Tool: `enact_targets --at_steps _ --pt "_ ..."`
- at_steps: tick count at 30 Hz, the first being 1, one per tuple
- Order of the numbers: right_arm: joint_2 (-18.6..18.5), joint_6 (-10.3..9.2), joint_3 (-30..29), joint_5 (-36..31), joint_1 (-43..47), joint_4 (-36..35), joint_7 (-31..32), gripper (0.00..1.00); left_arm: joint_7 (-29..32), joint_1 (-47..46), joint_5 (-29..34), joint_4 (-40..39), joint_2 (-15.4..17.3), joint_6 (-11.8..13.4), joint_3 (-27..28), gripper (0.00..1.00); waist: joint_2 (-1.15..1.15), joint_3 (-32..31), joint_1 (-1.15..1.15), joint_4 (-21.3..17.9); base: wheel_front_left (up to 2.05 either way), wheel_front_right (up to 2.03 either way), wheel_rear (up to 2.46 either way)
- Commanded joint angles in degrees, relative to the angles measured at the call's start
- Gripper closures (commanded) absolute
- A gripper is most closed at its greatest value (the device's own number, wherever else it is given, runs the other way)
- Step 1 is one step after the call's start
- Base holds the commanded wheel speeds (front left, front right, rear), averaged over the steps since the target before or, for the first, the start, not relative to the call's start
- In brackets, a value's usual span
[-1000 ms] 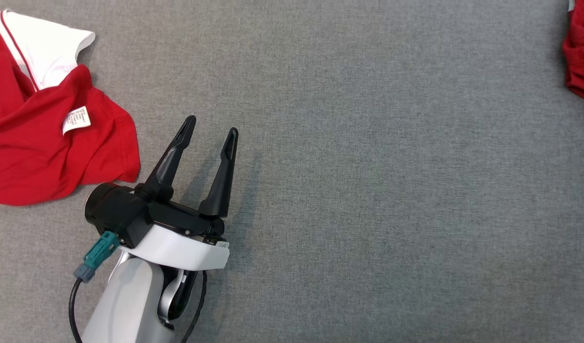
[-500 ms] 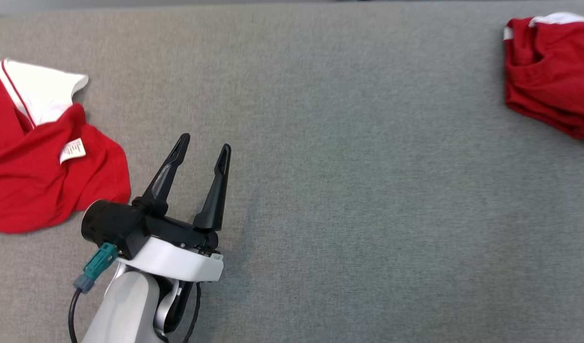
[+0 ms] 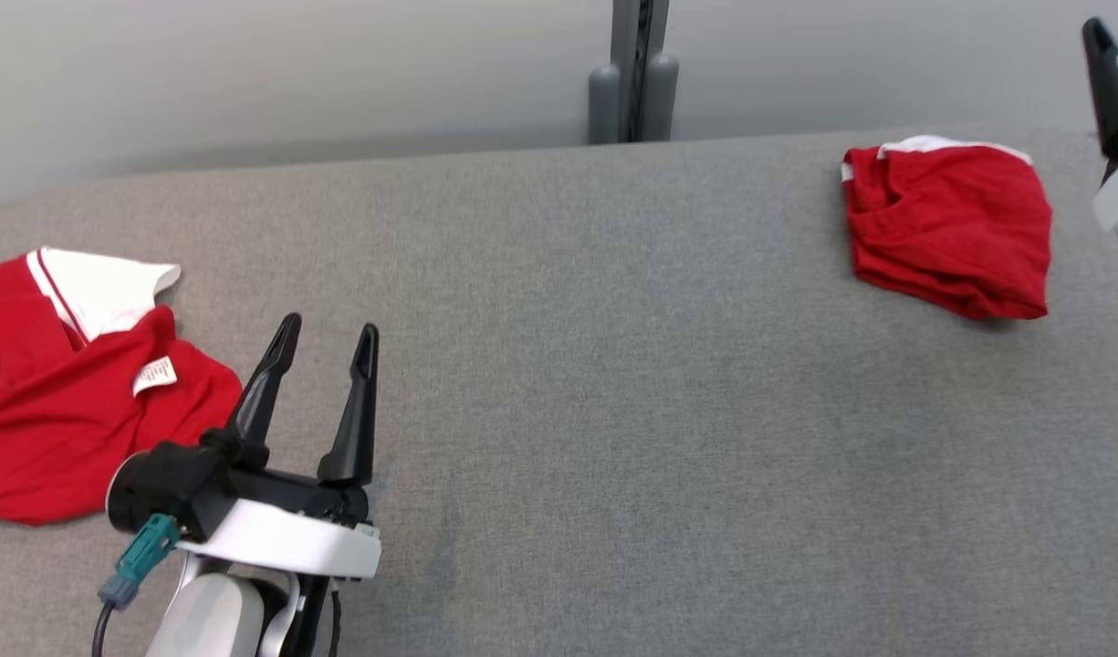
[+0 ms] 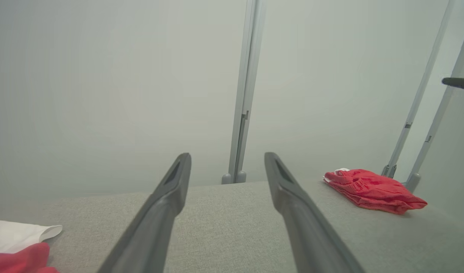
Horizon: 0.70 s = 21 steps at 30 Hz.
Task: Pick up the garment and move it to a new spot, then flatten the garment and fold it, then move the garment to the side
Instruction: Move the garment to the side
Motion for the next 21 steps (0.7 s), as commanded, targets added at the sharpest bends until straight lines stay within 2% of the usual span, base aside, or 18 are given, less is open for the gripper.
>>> enact_targets --at_steps 1,5,13,21 --pt "0.60 0.02 -0.39 1.01 2.33 -1.61 -0.64 0.00 0.12 0.66 -0.17 -0.26 0.19 0.39 0.29 0.00 0.00 -1.39 0.00 -0.54 0.00 0.00 0.00" --pt "2.06 0.02 -2.79 2.17 10.01 -9.62 -2.58 0.00 0.41 2.14 -0.46 -1.14 0.61 1.04 0.51 0.00 0.00 -2.54 0.00 -0.66 0.00 0.00 0.00" --pt "6.64 0.02 -7.50 -1.29 25.60 -22.50 -8.13 0.00 0.37 3.94 -1.25 -1.38 0.67 1.50 0.84 0.00 0.00 -3.99 0.00 -0.24 0.00 0.00 0.00" --pt "9.88 0.02 -10.31 -4.13 37.94 -27.80 -13.72 0.00 -0.08 5.93 -1.66 0.17 0.04 2.10 1.19 0.00 0.00 -6.46 0.00 0.52 0.00 0.00 0.00"
